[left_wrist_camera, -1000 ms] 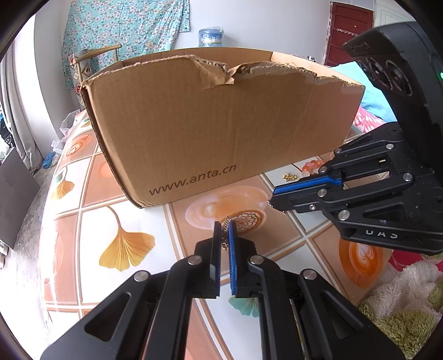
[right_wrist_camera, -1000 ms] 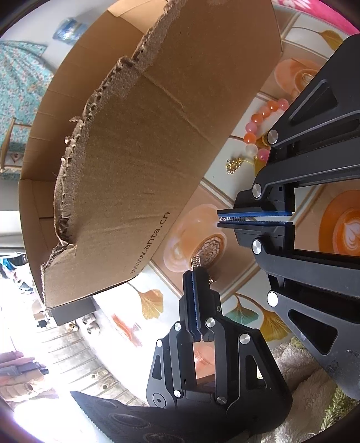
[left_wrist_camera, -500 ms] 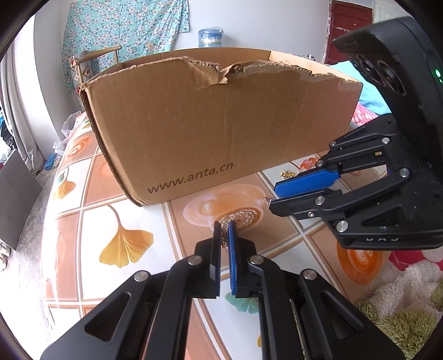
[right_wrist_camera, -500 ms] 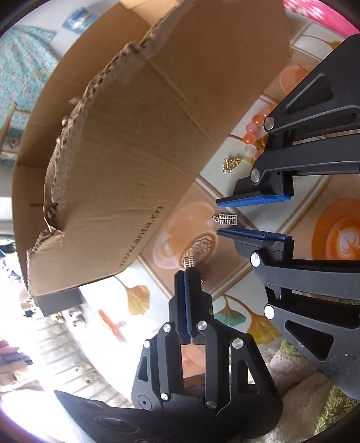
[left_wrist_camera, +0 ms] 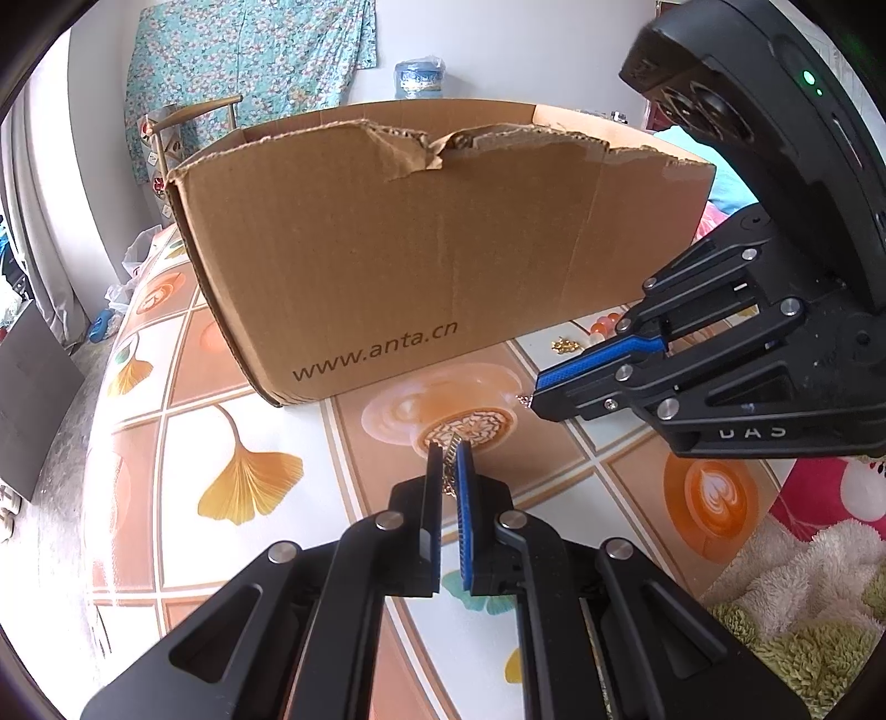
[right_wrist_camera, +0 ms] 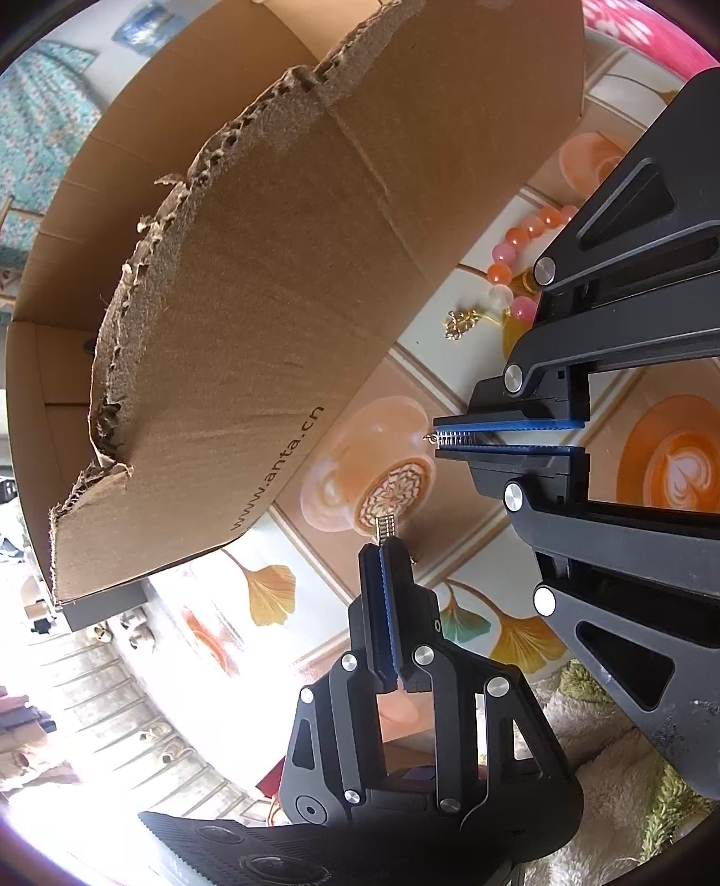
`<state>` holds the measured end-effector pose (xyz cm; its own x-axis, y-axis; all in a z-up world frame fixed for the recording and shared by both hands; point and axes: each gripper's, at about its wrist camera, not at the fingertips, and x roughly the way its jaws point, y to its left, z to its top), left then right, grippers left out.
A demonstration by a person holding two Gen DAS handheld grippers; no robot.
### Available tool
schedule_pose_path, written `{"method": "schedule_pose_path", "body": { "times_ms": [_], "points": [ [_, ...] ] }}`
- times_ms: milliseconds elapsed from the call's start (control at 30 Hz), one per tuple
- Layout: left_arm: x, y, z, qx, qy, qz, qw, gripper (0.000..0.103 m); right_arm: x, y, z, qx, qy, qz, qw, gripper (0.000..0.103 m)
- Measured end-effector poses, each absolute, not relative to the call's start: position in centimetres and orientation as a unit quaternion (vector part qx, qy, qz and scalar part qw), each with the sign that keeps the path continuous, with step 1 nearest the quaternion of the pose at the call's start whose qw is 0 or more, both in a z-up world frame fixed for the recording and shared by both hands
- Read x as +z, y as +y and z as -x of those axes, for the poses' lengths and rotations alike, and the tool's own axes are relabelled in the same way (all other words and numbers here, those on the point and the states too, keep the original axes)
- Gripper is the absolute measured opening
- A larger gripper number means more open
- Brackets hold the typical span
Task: Organize jewelry
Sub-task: 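Carry the spring charm over the box with the right gripper while the left gripper carries its charm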
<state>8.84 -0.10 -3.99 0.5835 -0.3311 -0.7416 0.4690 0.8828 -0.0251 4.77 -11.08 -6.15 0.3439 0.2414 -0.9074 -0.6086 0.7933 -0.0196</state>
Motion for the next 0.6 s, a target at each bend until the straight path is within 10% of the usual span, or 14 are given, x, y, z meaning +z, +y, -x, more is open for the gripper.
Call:
{"method": "schedule_pose_path", "body": {
  "times_ms": [600],
  "points": [
    [4.8, 2.0, -6.1, -0.234, 0.303, -0.083, 0.920, 0.005, 4.8, -13.2, -2.1, 0.270, 0.396, 0.138, 0.867, 0.002]
  ]
}}
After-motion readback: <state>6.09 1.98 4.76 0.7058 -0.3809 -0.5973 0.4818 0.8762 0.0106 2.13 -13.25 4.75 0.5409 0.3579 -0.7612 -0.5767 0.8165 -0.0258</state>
